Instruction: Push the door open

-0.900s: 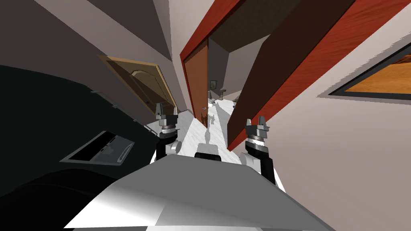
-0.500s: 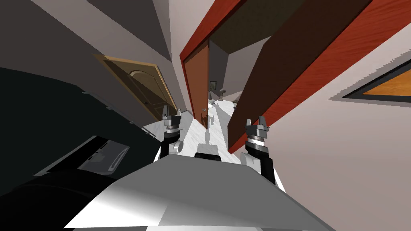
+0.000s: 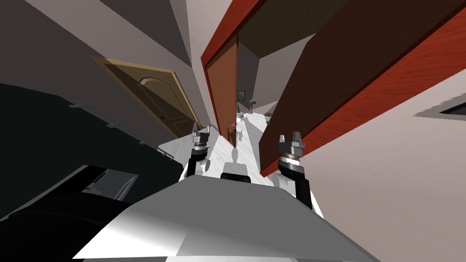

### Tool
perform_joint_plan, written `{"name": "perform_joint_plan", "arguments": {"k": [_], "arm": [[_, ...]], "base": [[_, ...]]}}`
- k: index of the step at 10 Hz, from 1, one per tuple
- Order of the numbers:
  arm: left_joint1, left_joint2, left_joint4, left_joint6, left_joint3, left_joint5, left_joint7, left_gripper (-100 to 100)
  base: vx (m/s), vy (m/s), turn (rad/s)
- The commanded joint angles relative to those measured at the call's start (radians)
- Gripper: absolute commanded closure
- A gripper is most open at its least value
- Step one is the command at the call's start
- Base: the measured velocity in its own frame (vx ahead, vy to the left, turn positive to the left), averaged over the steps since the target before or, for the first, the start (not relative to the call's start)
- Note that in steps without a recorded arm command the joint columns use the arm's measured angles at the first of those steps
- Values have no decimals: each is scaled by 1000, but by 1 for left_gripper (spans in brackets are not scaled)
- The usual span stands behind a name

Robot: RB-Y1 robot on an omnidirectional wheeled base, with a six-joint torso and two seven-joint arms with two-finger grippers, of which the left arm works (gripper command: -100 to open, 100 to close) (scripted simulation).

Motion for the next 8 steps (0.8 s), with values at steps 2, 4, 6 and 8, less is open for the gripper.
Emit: {"name": "perform_joint_plan", "arguments": {"k": [2, 4, 6, 8], "arm": [[-19, 6, 61, -12, -15, -9, 3, -100], [-34, 12, 105, -19, -26, -16, 5, -100], [-51, 17, 156, -27, -37, -23, 9, -100], [-69, 22, 206, -34, -49, -30, 12, -100]], "base": [[86, 44, -21], [103, 44, -19], [100, 56, -25], [99, 59, -26]]}}
